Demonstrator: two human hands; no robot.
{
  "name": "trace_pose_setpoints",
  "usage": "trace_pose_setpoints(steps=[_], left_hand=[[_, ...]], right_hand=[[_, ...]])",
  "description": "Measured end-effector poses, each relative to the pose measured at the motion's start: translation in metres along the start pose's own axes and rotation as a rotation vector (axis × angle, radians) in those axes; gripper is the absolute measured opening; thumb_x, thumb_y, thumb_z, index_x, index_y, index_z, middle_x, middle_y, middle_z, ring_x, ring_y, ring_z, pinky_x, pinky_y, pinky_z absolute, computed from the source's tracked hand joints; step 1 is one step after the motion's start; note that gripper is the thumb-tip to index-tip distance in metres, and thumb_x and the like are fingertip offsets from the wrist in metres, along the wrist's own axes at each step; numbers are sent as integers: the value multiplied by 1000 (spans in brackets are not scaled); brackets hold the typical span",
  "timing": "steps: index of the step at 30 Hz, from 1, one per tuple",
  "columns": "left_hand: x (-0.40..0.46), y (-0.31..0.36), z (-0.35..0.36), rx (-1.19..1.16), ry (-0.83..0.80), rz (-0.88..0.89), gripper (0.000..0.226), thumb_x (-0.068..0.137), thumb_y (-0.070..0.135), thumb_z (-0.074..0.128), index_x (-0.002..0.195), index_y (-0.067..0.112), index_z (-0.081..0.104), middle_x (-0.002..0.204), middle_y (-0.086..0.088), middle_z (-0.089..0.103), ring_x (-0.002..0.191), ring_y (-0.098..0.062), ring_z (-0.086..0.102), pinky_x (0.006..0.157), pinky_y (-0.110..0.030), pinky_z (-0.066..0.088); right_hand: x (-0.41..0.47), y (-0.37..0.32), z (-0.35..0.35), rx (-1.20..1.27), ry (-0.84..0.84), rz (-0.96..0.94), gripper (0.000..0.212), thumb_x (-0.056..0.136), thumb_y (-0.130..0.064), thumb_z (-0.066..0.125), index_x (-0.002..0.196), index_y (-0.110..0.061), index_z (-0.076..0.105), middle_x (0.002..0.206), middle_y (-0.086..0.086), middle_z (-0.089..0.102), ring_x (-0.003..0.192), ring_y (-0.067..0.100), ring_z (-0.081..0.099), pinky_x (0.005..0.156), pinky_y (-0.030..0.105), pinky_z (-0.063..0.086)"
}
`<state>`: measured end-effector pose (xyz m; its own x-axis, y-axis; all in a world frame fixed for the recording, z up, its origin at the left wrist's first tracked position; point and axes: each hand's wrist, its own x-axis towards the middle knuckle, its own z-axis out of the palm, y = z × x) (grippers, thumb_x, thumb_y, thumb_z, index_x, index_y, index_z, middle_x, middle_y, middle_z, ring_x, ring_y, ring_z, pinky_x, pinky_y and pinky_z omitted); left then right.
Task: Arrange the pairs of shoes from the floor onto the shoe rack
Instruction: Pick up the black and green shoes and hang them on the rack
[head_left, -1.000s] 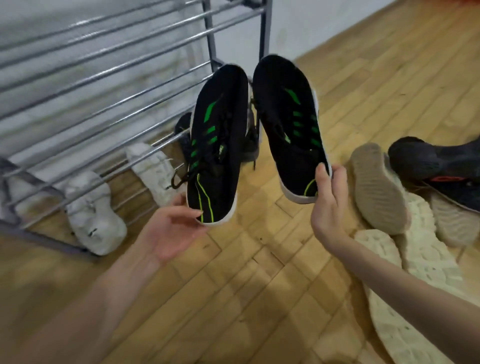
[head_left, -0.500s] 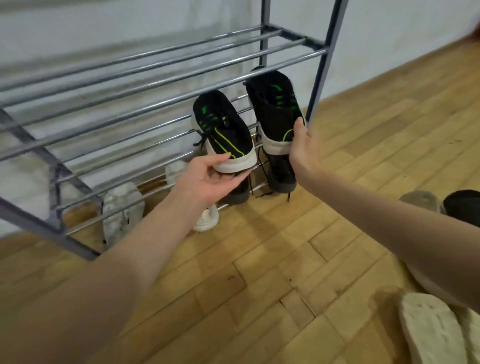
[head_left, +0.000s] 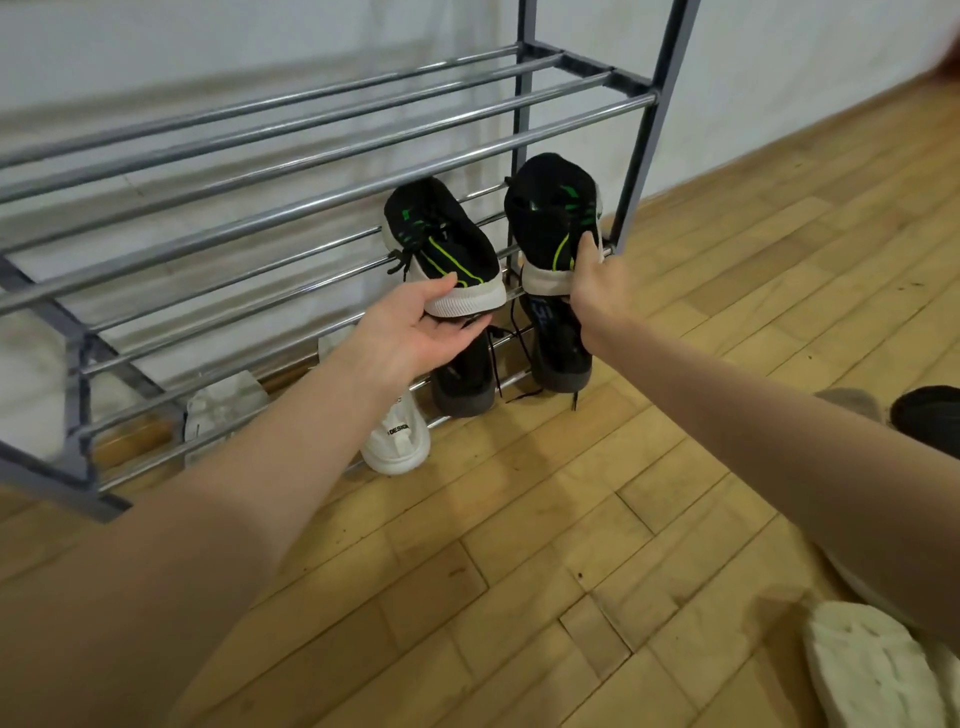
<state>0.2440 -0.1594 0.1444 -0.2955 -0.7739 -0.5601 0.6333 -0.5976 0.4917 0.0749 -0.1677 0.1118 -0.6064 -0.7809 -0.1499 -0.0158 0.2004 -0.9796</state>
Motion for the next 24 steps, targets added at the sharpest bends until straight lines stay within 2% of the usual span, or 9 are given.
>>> trace_pose_setpoints(steps=[2,5,8,11,14,16,19,24], left_hand=[[-3,4,1,7,-7,-15,51,87,-5,58,134,-3,41,130,-28,52,123,-43,50,106,-52,38],[-20,8,0,42,0,-52,61,88,-1,55,142,-6,27,136,-34,43,126,-47,45,108,-52,36],[-42,-6,-5,153,29,-38,58,88,-1,52,141,-4,30,134,-30,46,124,-40,49,105,-49,41],[-53,-34,-16,309,40,11,41,88,0,51,129,-1,45,123,-20,56,114,-29,57,99,-43,48],[-50,-72,-26,720,48,51,22,88,3,53,110,5,58,109,-11,65,102,-21,64,93,-39,51],[-44,-101,-33,937,8,15,14,87,3,54,98,7,62,101,-10,67,92,-19,66,91,-38,52],[-34,-143,-39,1153,-109,-69,10,89,4,54,90,8,63,92,-9,69,81,-18,67,84,-35,53],[-21,-211,-28,1316,-289,-166,11,88,2,54,86,10,60,84,-8,66,72,-18,62,66,-27,47]], right_hand=[[-1,3,-2,56,-38,28,40,102,-39,37,112,-4,54,113,18,62,105,27,61,90,41,51],[-5,8,-8,74,-63,-12,36,102,-39,37,118,-10,49,109,7,59,106,23,58,97,43,50],[-16,23,-23,41,-85,-54,25,103,-36,34,115,-16,42,97,-2,51,99,18,56,89,36,50],[-37,42,-54,-59,-103,-98,21,103,-34,36,113,-17,44,100,1,54,87,12,54,73,27,50],[-55,64,-99,-298,-103,-174,24,101,-31,43,117,-15,50,113,4,57,103,18,57,87,38,52],[-67,83,-140,-480,-119,-234,28,99,-27,48,123,-12,50,114,4,56,102,17,56,86,36,51],[-88,109,-207,-723,-111,-258,31,97,-19,52,126,-8,50,116,7,52,99,16,54,84,28,46],[-139,153,-294,-902,-3,-78,23,95,-18,55,117,-8,56,108,5,51,92,18,54,78,28,42]])
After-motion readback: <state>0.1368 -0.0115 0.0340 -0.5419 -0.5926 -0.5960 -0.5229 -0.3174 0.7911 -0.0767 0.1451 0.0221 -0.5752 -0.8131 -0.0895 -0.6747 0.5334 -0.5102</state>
